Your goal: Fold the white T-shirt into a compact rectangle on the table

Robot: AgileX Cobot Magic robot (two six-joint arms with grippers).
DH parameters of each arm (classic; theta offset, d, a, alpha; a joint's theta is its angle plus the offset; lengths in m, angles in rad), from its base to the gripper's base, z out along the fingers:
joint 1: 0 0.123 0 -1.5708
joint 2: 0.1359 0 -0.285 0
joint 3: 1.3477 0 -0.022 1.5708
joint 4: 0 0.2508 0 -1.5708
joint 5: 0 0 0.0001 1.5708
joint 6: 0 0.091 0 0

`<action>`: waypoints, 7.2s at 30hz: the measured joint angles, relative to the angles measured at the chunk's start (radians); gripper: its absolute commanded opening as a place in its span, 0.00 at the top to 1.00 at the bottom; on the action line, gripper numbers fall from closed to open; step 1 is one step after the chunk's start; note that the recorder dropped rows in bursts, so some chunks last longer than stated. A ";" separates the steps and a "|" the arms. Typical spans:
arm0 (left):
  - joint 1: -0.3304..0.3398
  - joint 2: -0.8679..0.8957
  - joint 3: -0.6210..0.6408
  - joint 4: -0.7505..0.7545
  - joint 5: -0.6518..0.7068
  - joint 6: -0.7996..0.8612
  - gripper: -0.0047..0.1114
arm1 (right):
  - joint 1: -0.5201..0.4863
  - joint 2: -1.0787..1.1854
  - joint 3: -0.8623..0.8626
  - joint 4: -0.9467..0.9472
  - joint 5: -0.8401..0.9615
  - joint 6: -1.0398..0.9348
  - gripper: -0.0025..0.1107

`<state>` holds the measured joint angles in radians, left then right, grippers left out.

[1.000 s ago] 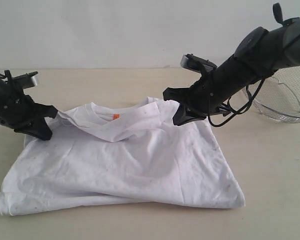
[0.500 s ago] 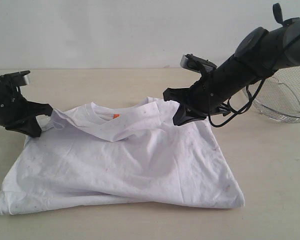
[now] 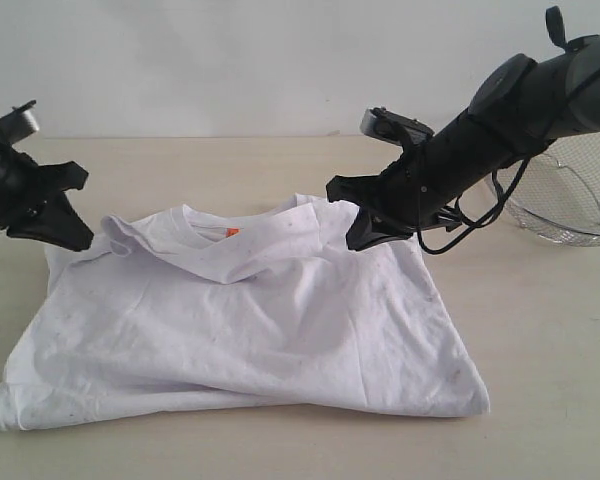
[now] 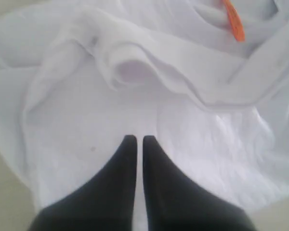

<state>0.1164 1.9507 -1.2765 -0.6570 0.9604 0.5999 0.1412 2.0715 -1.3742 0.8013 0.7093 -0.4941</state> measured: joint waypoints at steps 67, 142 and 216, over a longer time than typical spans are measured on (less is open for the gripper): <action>-0.183 0.200 -0.292 0.854 -0.153 -0.656 0.92 | 0.000 0.000 0.000 0.032 0.020 0.000 0.98; -0.087 0.300 -0.316 0.462 -0.035 -0.438 0.92 | -0.120 0.147 -0.114 -0.269 -0.097 0.290 0.98; -0.055 -0.116 0.421 0.436 -0.017 -0.367 0.92 | -0.139 -0.180 0.290 -0.164 0.121 0.092 0.51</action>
<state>0.0616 1.8345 -0.8555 -0.2206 0.9429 0.2328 0.0020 1.8911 -1.0841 0.6370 0.8304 -0.4025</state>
